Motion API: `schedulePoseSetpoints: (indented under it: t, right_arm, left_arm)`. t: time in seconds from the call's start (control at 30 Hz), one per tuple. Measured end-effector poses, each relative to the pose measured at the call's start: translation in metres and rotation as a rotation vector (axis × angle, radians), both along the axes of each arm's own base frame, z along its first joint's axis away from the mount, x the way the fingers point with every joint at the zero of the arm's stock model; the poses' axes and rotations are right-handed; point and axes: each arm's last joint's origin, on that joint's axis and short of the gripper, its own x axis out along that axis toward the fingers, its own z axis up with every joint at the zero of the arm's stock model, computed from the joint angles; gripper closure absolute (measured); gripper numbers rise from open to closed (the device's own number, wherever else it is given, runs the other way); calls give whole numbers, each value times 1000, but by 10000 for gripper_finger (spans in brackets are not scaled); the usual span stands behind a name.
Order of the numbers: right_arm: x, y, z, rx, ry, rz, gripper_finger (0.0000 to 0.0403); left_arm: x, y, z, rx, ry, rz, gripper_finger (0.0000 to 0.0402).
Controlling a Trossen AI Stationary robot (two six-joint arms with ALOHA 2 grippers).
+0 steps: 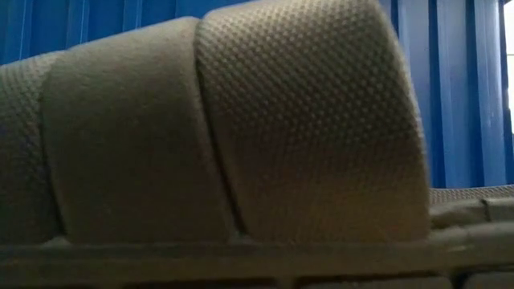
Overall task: Pick and place slides into bin
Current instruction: Put the black slide into the blue container
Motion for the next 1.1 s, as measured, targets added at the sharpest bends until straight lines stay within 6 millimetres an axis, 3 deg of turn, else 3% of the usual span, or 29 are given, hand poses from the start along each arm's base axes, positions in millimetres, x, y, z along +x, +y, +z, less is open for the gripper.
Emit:
schedulePoseSetpoints:
  t: [0.13,0.27,0.53,0.87,1.1]
  right_arm:
    - [23,2,-6,3,9,43,403]
    - [42,1,-6,-3,-16,72,403]
    - [73,2,6,-37,-135,155,403]
    - [120,10,-11,14,-168,300,403]
    - [128,11,-19,53,-157,329,403]
  left_arm:
    - [6,1,-4,-9,37,97,74]
    - [21,-2,-9,-30,71,76,48]
    - [46,-5,-18,-65,102,123,44]
    - [54,-4,-11,-40,40,210,44]
    - [54,-3,-12,-62,32,237,44]
